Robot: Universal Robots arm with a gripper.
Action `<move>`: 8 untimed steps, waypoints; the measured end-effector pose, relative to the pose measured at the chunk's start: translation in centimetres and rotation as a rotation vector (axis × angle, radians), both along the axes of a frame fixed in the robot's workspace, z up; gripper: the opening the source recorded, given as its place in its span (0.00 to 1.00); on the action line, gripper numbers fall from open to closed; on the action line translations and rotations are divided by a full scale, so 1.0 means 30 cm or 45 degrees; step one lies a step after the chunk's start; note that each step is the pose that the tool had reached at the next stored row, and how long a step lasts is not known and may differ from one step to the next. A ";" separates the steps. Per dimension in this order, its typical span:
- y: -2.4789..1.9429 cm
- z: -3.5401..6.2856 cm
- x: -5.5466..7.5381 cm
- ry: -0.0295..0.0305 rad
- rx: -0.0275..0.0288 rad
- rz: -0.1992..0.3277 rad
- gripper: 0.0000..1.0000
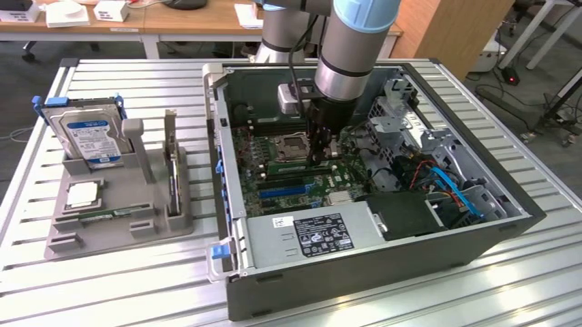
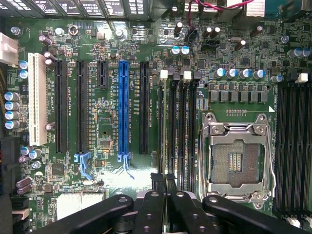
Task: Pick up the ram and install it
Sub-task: 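Insert the ram into the slot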
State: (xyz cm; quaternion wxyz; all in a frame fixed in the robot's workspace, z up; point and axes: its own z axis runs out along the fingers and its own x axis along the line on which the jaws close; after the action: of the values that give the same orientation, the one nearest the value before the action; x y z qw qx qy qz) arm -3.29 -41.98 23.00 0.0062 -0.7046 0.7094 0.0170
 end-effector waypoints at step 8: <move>0.000 -0.001 0.000 0.0001 0.0000 0.000 0.11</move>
State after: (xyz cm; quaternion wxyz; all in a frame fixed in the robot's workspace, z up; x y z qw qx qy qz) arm -3.29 -41.98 22.96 0.0062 -0.7046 0.7094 0.0170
